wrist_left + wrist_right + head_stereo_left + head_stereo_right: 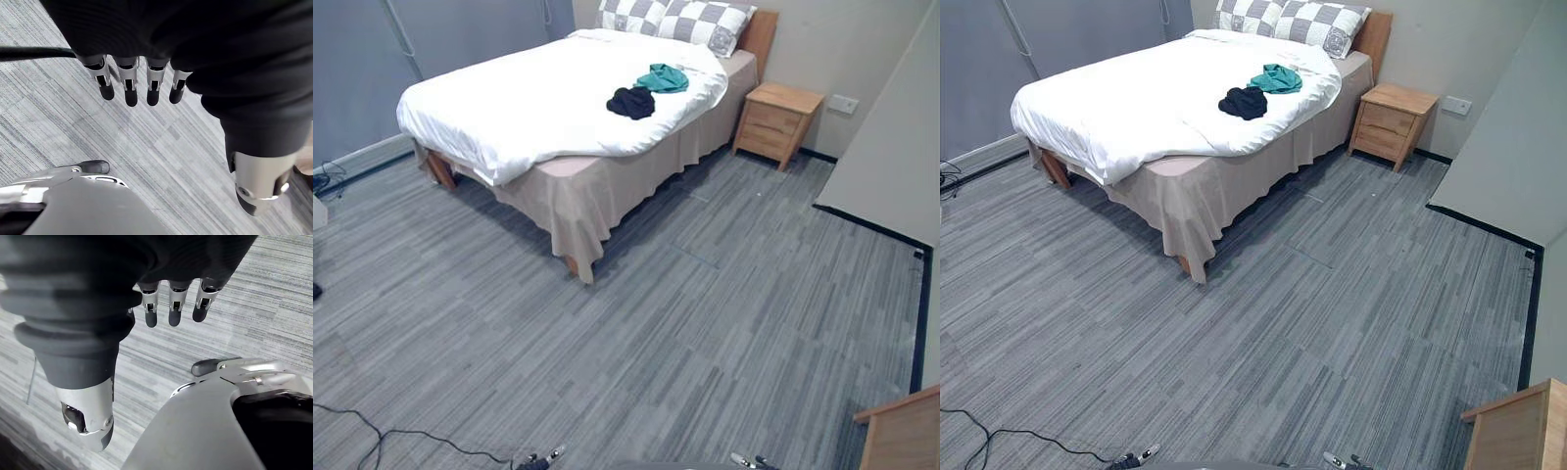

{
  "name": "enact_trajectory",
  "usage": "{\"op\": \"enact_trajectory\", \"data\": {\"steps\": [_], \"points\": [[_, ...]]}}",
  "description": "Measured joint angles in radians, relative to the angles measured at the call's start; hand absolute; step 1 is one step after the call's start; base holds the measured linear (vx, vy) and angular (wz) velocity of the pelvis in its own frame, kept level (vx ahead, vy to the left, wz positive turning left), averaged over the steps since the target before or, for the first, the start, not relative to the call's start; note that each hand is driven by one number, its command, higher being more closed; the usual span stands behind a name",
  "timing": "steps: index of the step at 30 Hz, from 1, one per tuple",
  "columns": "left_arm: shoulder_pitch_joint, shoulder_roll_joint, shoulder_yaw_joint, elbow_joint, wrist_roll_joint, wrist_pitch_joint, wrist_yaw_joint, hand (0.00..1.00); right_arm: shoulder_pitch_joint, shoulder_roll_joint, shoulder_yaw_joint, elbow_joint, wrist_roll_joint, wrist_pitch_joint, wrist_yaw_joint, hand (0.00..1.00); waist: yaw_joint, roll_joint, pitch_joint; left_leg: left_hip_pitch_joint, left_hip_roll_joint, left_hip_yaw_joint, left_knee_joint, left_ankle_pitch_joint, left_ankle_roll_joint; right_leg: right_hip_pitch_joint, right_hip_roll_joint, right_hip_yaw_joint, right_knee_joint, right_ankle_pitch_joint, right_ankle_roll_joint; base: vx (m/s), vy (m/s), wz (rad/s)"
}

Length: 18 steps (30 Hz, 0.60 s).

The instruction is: Tidy the bed and pick cloth on bed and put in laundry

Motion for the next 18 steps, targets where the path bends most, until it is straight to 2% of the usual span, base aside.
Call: {"op": "enact_trajectory", "data": {"steps": [8, 10, 11, 12, 13, 15, 17, 18], "points": [[-0.001, 0.001, 0.000, 0.003, 0.002, -0.006, -0.010, 0.00, -0.002, -0.001, 0.000, 0.000, -0.002, 0.017, -0.002, 0.00, 0.001, -0.001, 0.004, 0.017, 0.002, 0.000, 0.000, 0.000, 0.001, 0.008, 0.004, 0.001, 0.002, -0.001, -0.004, 0.02, -0.016, -0.02], [-0.013, 0.003, -0.007, 0.003, 0.002, -0.009, -0.017, 0.00, -0.019, -0.003, 0.000, 0.000, 0.003, 0.037, -0.017, 0.00, 0.001, 0.000, 0.028, 0.017, 0.006, 0.001, 0.018, -0.013, 0.010, -0.050, -0.006, 0.000, 0.151, -0.077, 0.009, -0.02, 0.003, 0.00], [-0.019, 0.009, -0.012, 0.003, 0.001, -0.009, -0.019, 0.00, -0.027, -0.001, 0.001, -0.001, 0.007, 0.050, -0.028, 0.00, 0.000, -0.007, 0.041, 0.010, 0.002, 0.001, 0.037, -0.029, 0.015, -0.107, -0.024, -0.001, 0.275, -0.135, 0.040, -0.10, 0.003, -0.05], [-0.035, 0.021, -0.030, 0.003, -0.007, -0.008, -0.022, 0.00, -0.032, -0.007, -0.002, -0.004, 0.026, 0.069, -0.042, 0.00, 0.005, -0.010, 0.058, -0.030, -0.004, 0.001, 0.078, -0.076, 0.022, -0.239, -0.059, -0.004, 0.531, -0.190, 0.109, -0.13, -0.004, 0.00], [-0.037, 0.030, -0.030, 0.005, -0.010, -0.008, -0.024, 0.00, -0.040, 0.002, -0.007, -0.014, 0.043, 0.070, -0.045, 0.00, 0.006, -0.023, 0.072, -0.046, -0.006, 0.000, 0.107, -0.087, 0.027, -0.331, -0.090, -0.009, 0.718, -0.185, 0.103, -0.10, -0.021, 0.06], [-0.041, 0.046, -0.030, 0.012, -0.011, -0.006, -0.025, 0.00, -0.044, 0.021, -0.011, -0.022, 0.056, 0.072, -0.047, 0.00, -0.002, -0.046, 0.110, -0.019, -0.006, -0.011, 0.131, -0.102, 0.036, -0.430, -0.146, -0.028, 0.940, -0.193, 0.080, 0.03, -0.032, 0.25], [-0.038, 0.052, -0.025, 0.012, -0.009, -0.005, -0.028, 0.00, -0.040, 0.036, -0.048, 0.001, 0.069, 0.070, -0.047, 0.00, 0.004, -0.054, 0.127, -0.002, 0.023, -0.032, 0.153, -0.119, 0.032, -0.440, -0.150, -0.031, 0.832, -0.207, 0.086, 0.17, -0.082, 0.26], [-0.039, 0.049, -0.025, 0.012, -0.007, -0.005, -0.036, 0.00, -0.040, 0.034, -0.049, 0.001, 0.078, 0.071, -0.047, 0.00, 0.003, -0.045, 0.129, -0.007, 0.059, -0.042, 0.162, -0.134, 0.012, -0.435, -0.133, -0.035, 0.617, -0.175, 0.086, 0.28, -0.175, 0.23]]}}
